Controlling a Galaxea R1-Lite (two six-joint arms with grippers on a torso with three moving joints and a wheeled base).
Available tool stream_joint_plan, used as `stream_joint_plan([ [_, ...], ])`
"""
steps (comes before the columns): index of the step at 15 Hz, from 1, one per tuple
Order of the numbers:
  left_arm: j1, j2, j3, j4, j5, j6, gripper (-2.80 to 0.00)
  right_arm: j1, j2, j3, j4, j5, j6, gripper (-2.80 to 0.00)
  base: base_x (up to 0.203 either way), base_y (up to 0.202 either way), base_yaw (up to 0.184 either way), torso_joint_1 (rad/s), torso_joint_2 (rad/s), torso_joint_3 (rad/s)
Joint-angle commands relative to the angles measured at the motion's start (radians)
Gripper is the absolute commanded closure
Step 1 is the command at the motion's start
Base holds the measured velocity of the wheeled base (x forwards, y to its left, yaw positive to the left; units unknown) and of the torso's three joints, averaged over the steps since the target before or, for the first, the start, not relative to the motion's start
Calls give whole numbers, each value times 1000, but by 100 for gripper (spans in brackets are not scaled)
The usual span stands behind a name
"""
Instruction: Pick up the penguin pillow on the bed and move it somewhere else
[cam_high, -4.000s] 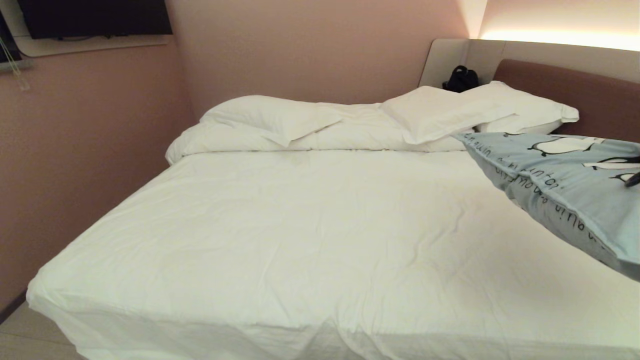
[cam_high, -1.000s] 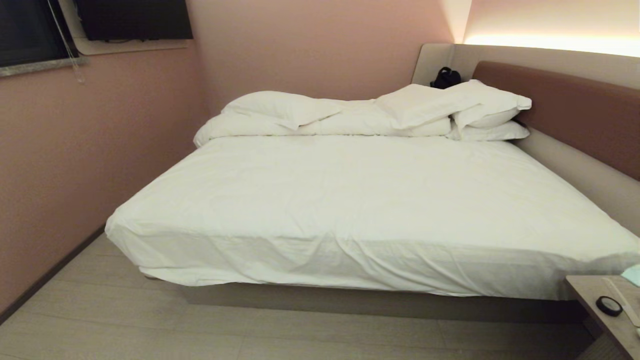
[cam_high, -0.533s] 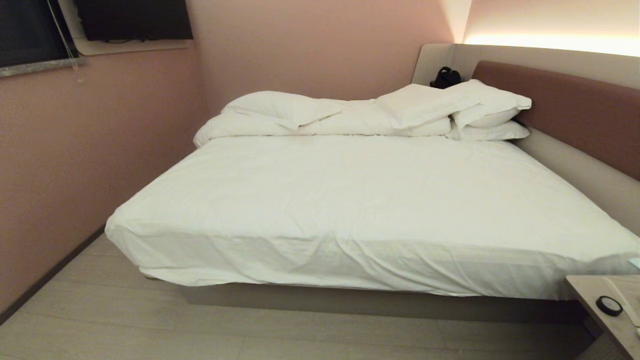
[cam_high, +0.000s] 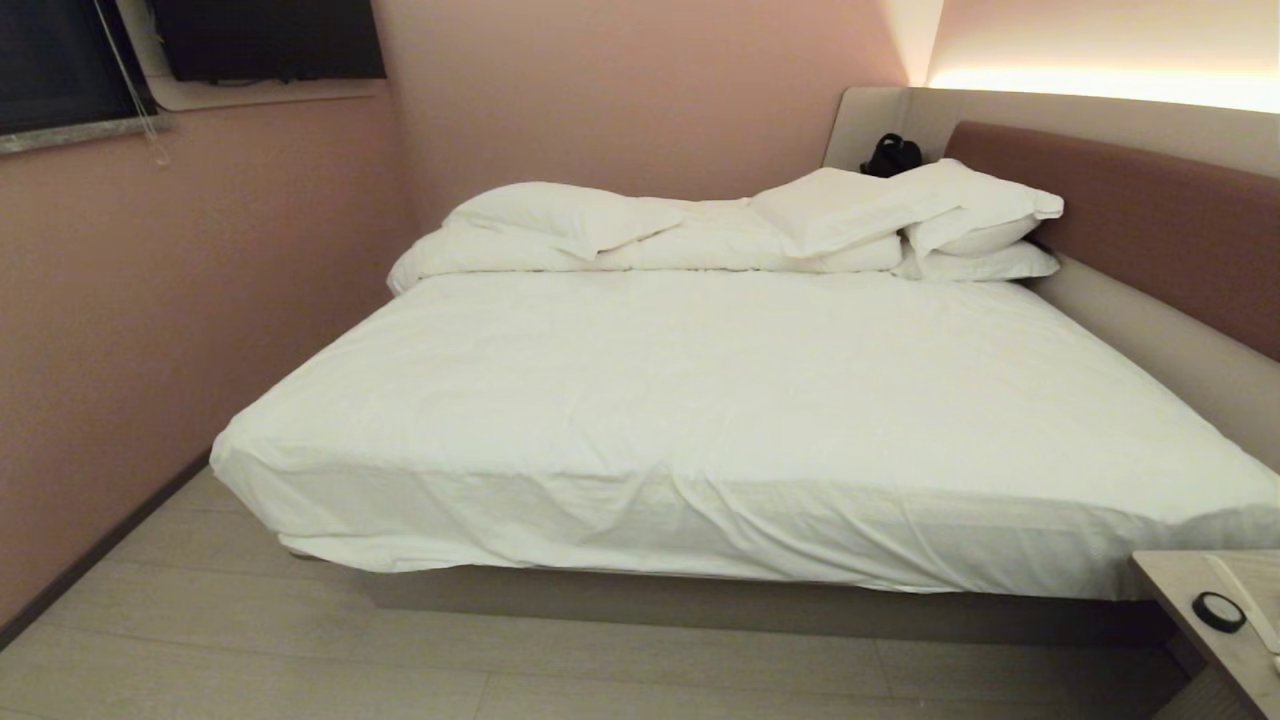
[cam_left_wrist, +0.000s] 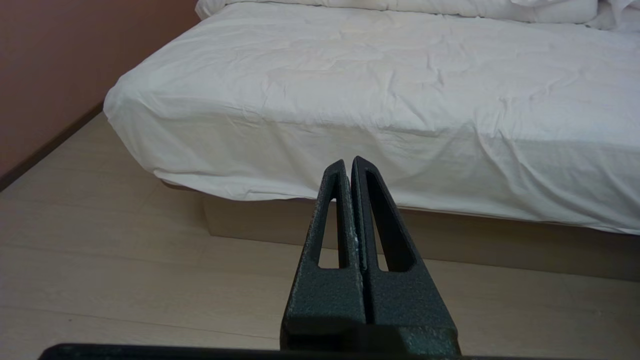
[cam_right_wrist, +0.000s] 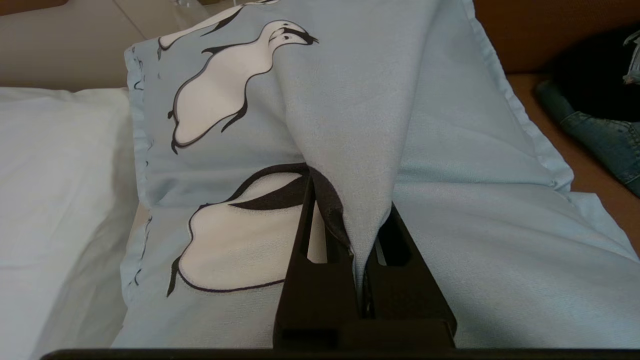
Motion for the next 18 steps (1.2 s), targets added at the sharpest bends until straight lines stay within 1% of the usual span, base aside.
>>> stream_joint_plan([
  [1, 0, 0, 0, -1, 0, -1, 0, -23, 65, 2, -53, -1, -1, 0, 0, 0, 0, 0, 0, 0],
  [5, 0, 0, 0, -1, 0, -1, 0, -77, 155, 1, -131, -1, -10, 0, 0, 0, 0, 0, 0, 0],
  [7, 0, 0, 0, -1, 0, -1, 0, -129, 189, 7, -148, 3, -23, 0, 0, 0, 0, 0, 0, 0],
  [9, 0, 0, 0, -1, 0, -1, 0, -172, 195, 14, -150, 46, -65, 0, 0, 0, 0, 0, 0, 0],
  [11, 0, 0, 0, -1, 0, -1, 0, -216, 199, 14, -150, 105, -140, 0, 0, 0, 0, 0, 0, 0],
  [14, 0, 0, 0, -1, 0, -1, 0, -247, 215, 22, -150, 188, -256, 0, 0, 0, 0, 0, 0, 0],
  [15, 0, 0, 0, -1, 0, -1, 0, -259, 214, 22, -150, 231, -297, 0, 0, 0, 0, 0, 0, 0],
  [16, 0, 0, 0, -1, 0, -1, 0, -275, 215, 22, -150, 280, -347, 0, 0, 0, 0, 0, 0, 0],
  [17, 0, 0, 0, -1, 0, -1, 0, -303, 218, 20, -150, 344, -425, 0, 0, 0, 0, 0, 0, 0],
  [18, 0, 0, 0, -1, 0, -1, 0, -326, 228, 19, -150, 372, -483, 0, 0, 0, 0, 0, 0, 0],
])
